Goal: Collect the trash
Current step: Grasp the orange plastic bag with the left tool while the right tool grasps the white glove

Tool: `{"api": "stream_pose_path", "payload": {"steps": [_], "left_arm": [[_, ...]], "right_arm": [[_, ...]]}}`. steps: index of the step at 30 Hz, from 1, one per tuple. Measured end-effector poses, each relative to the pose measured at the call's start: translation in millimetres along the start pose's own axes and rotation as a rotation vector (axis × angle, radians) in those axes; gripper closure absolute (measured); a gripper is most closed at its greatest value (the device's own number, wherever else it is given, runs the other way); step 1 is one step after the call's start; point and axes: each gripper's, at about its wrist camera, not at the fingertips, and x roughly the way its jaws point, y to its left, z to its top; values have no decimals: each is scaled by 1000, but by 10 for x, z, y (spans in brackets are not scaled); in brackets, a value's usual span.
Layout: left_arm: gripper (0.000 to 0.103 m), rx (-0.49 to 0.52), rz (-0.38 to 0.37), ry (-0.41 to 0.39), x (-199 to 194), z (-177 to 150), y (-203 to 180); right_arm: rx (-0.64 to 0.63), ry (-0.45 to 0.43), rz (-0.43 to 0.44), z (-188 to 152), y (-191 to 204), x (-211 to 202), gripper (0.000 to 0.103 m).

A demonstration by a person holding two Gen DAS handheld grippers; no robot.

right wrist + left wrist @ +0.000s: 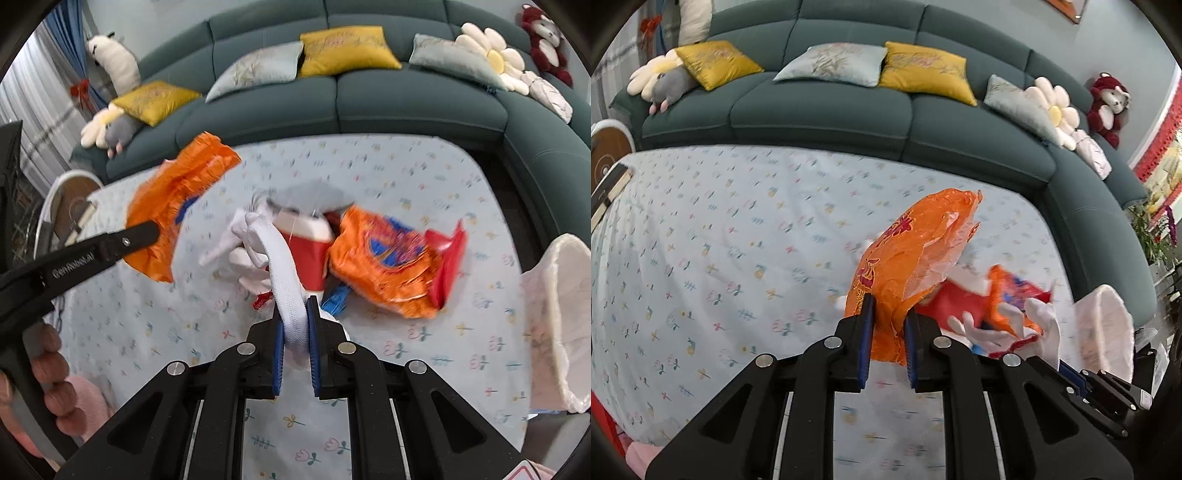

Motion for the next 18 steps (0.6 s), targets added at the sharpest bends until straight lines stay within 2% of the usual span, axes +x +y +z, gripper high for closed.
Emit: {"api": "stream_pose_path", "payload": {"steps": [9,18], "left_arm": [[88,72,-76,-27,-270,-15,-780],[88,181,-156,-27,-412,-175,-1714]], "right_arm": [[53,-121,-22,66,-448,-686,92],[149,-217,-83,18,-1201,-1252,92]]}}
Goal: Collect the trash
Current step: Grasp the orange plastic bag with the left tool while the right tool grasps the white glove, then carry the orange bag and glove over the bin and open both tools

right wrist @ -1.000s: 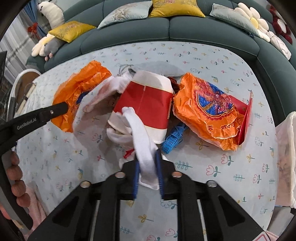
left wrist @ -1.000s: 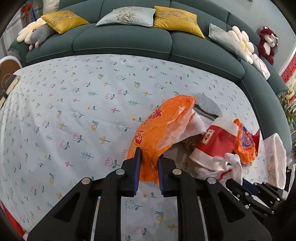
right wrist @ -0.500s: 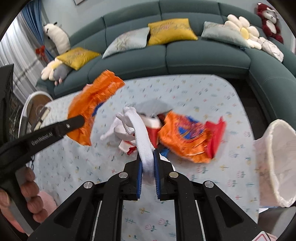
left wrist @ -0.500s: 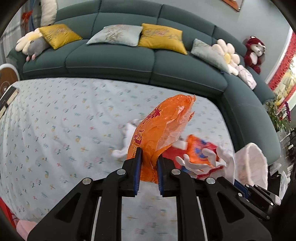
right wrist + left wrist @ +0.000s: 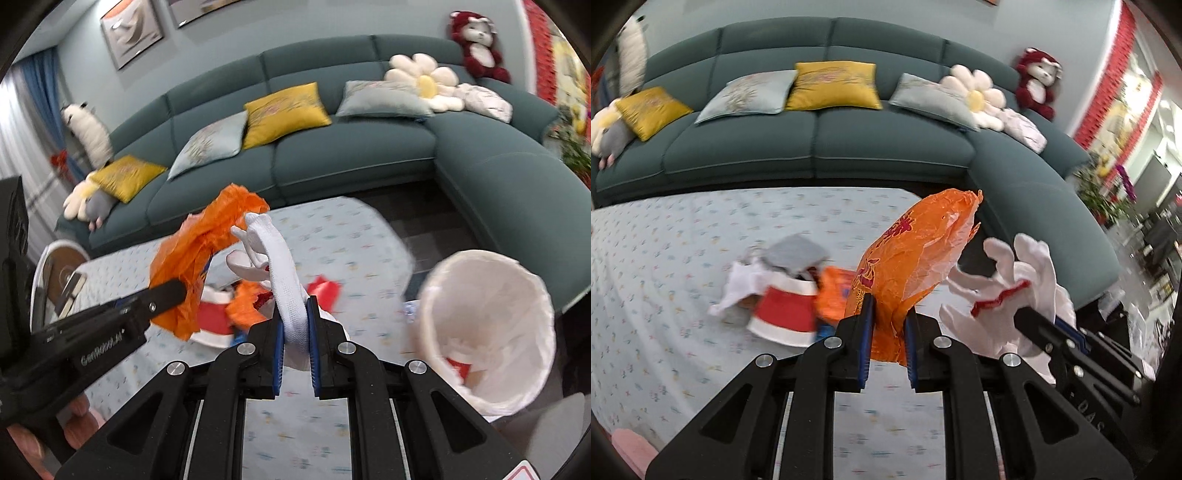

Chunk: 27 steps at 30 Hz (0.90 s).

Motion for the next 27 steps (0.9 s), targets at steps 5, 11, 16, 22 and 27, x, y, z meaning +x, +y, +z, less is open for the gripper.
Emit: {"api": "stream_pose_path", "payload": {"steps": [5,11,16,22,27], "left_arm": [[88,61,-43,13,72,-33,-534],[88,126,-77,35,197,-82,-1039],[88,181,-98,53,332,-132,-1413],[88,235,-116,88,534,-221,-1793],[88,260,-127,112,678,-263,-1988]], "right_arm": [[55,-35,-51,22,-496,-185,92],[112,-59,-110,0,-1045,-353,92],[157,-65,-150,-31,-1470,-421,92],[197,-55,-183,-72,-1809,-396,92],[223,-44,-195,-108,-2001,-344,92]]}}
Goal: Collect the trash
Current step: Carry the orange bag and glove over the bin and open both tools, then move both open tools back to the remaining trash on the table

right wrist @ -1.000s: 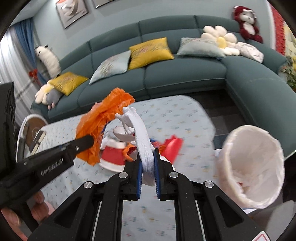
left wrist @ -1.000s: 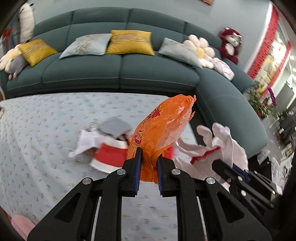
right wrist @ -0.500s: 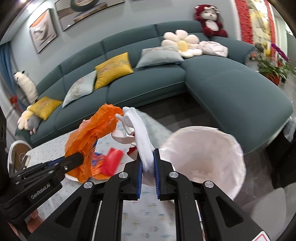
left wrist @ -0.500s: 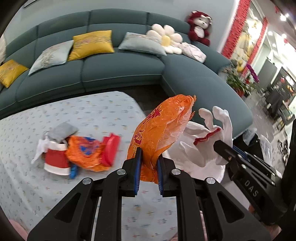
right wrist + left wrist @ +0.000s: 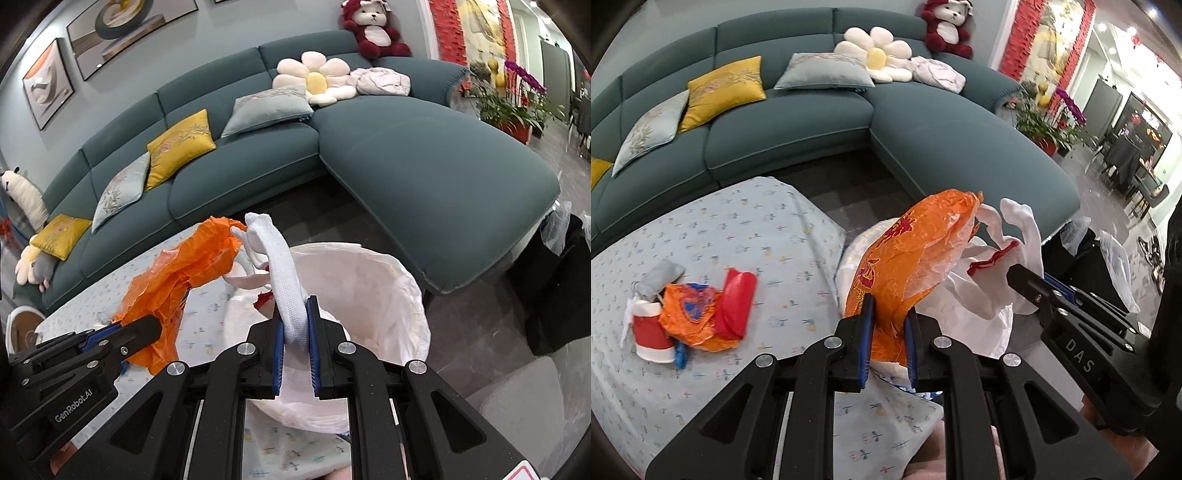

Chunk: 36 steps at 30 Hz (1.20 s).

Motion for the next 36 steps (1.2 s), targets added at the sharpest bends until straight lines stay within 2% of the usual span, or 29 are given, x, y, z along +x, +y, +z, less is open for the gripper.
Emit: {"api": "stream_pose_path", "payload": {"steps": [6,9,11,13,17,22,26,28,36], "left_arm": [[88,24,-9,22,169,9,-158],[83,34,-9,18,198,19,-207],[66,32,1,19,219,34,-218],[61,22,3,14,216,40,-206],[58,2,11,13,197,49,-151],[56,-21,25,6,135,26,-42],[53,-47,38,0,61,1,89],[53,-60,47,-5,28,-6,156],[51,-125,78,-28,-147,-50,519]], "right_arm": [[21,12,-6,1,-156,107,92],[23,20,-8,13,-178,151,87],[24,12,-17,21,-190,158,80],[28,-4,-29,27,-184,145,68],[27,-10,-31,47,-177,132,67],[13,-13,-30,55,-98,103,61],[-7,-14,-16,63,48,64,60],[-18,-18,-11,58,130,43,55],[-71,-14,24,20,496,3,54]]}}
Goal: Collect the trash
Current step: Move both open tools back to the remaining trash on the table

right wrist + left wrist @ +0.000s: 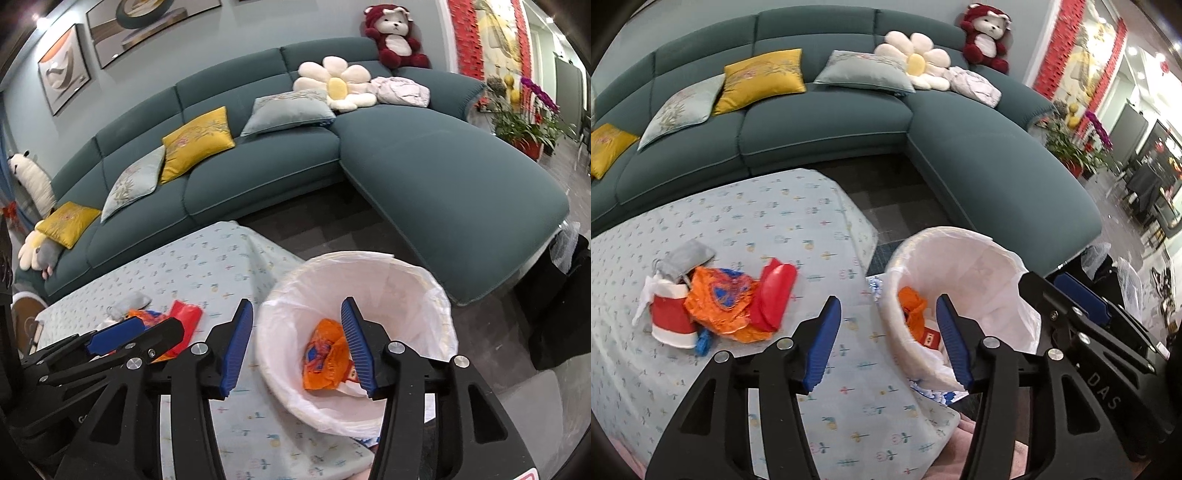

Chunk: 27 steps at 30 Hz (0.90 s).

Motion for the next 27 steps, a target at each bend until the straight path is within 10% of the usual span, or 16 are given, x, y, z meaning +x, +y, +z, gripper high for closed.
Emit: {"api": "stream_pose_path", "payload": {"steps": [27], "left_arm": [[27,-259,177,-32,-391,-392,1735]], "right_arm": [[-152,87,116,-310,1356,153,54]]}}
